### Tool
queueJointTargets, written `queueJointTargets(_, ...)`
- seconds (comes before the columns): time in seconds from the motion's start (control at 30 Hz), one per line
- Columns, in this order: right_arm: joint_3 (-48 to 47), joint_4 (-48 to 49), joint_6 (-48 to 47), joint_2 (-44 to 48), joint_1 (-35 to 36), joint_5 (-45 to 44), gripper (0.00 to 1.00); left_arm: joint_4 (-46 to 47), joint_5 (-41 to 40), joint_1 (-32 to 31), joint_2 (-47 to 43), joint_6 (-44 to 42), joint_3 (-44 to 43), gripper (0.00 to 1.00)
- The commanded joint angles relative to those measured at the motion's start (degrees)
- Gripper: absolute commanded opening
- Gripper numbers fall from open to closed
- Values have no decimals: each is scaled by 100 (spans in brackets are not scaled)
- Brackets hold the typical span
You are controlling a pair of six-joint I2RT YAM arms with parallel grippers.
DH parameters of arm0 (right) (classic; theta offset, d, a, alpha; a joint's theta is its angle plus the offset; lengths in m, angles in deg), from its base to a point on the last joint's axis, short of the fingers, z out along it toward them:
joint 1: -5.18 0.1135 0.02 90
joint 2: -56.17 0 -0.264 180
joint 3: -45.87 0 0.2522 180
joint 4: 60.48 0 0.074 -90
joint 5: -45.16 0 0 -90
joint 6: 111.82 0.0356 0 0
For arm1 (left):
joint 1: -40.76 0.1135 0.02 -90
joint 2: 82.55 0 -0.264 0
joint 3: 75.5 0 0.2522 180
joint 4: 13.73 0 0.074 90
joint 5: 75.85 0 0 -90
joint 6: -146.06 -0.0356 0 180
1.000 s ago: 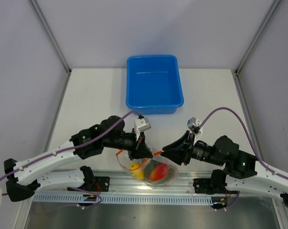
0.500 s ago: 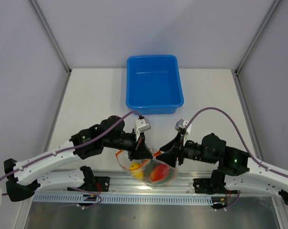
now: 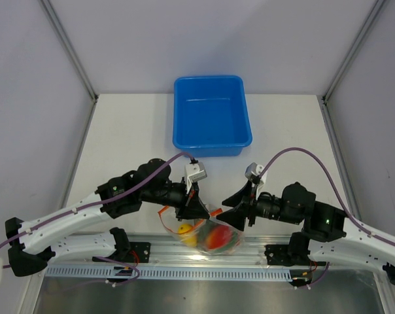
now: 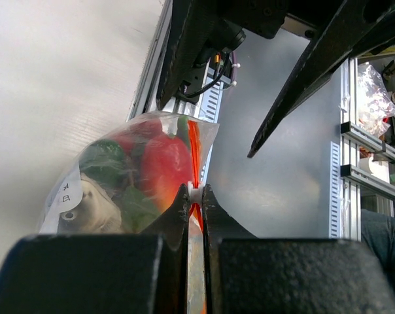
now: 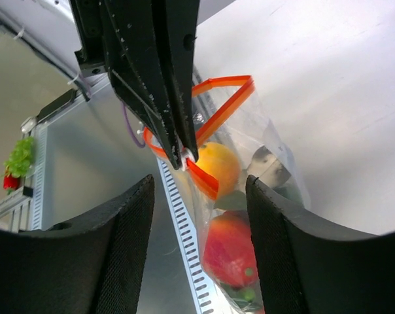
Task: Place the food in the zip-top bag and seal the zipper
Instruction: Zip the zipper food storage bag at the center of the board.
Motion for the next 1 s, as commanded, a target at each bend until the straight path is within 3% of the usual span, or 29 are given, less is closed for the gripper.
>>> queueJointTargets(0.0, -30, 243, -67, -175, -61, 534, 59, 173, 169, 17, -98, 62, -233, 1)
queueJointTargets(0.23, -48, 463, -32, -545, -88, 808, 55, 147, 152, 17, -168, 71, -207, 1)
queueJointTargets(0.53, -12, 560, -49, -369, -96, 703, 44, 164, 169, 17, -186, 62, -145, 0)
queueJointTargets(0.77, 23, 525, -23, -299, -105, 685, 25, 208, 205, 17, -150, 71, -145, 0)
queueJointTargets(0.97, 49, 586, -14, -360, -114, 773, 24, 182, 196, 17, -151, 71, -162, 0)
